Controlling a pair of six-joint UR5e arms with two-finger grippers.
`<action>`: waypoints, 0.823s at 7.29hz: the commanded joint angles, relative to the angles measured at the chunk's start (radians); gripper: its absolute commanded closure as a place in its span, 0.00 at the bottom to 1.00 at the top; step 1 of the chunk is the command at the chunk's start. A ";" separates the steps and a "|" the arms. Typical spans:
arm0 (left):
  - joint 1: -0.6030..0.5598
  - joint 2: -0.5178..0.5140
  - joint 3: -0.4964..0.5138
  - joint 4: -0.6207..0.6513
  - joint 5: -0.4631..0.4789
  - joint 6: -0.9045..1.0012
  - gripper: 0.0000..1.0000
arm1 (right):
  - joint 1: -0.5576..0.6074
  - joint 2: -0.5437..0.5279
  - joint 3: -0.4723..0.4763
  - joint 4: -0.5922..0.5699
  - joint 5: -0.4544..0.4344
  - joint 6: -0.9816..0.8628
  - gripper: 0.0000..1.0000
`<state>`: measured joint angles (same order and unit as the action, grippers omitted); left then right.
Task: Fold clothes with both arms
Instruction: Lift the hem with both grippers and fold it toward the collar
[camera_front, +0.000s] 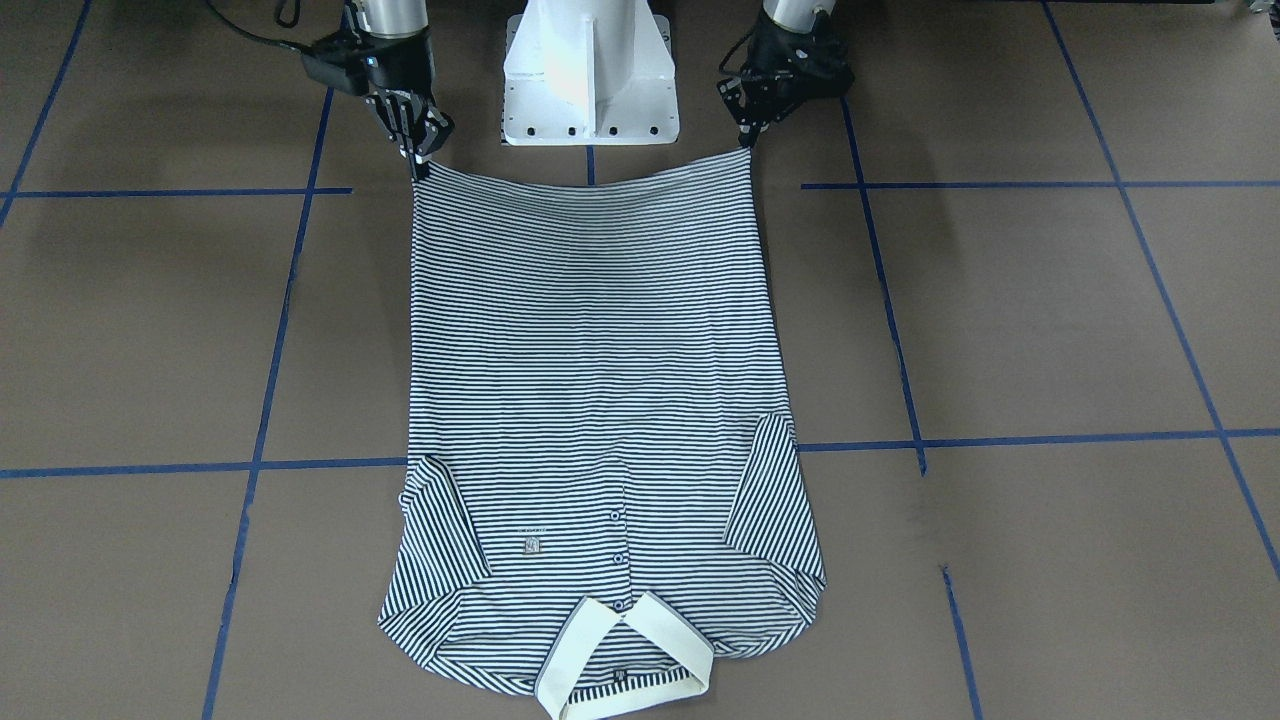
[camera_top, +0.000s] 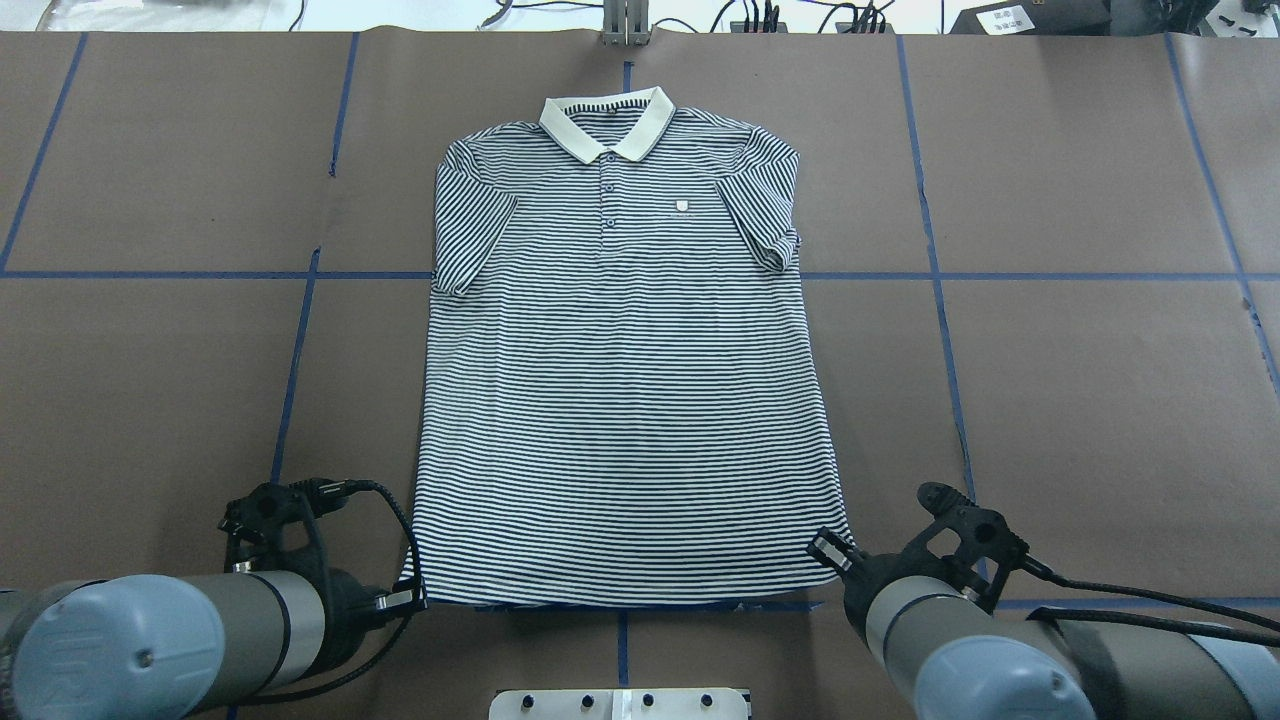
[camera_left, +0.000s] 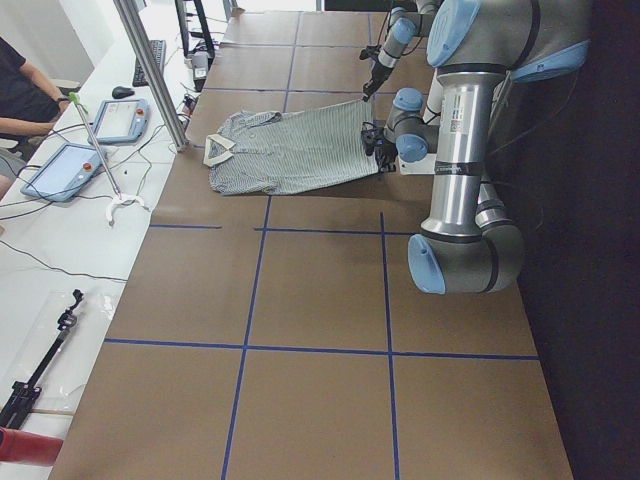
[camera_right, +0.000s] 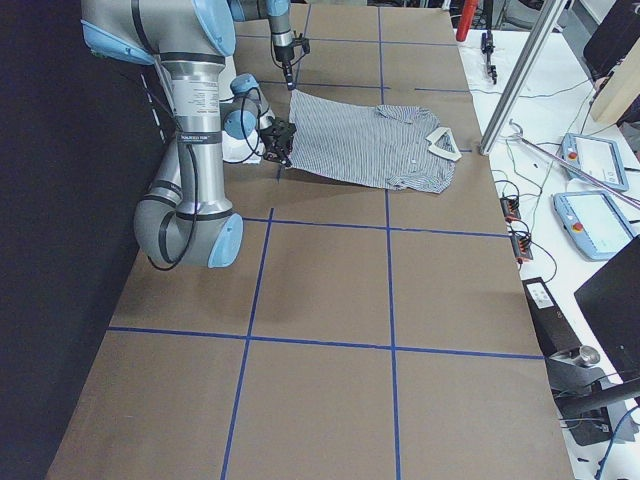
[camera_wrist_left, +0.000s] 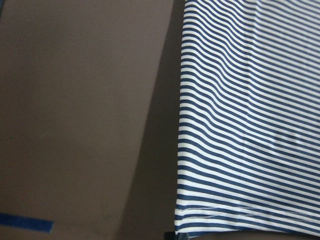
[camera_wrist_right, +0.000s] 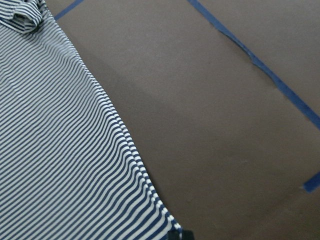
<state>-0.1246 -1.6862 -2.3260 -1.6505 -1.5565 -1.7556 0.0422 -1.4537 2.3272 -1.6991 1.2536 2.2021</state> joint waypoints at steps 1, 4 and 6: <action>0.033 -0.018 -0.151 0.151 -0.002 -0.062 1.00 | -0.016 -0.017 0.185 -0.138 0.012 -0.001 1.00; -0.222 -0.262 0.104 0.149 -0.010 0.147 1.00 | 0.205 0.253 -0.040 -0.145 0.045 -0.259 1.00; -0.353 -0.277 0.271 0.022 -0.007 0.334 1.00 | 0.373 0.328 -0.260 -0.076 0.122 -0.434 1.00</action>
<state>-0.3873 -1.9401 -2.1607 -1.5501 -1.5635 -1.5420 0.3124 -1.1826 2.1992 -1.8209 1.3395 1.8920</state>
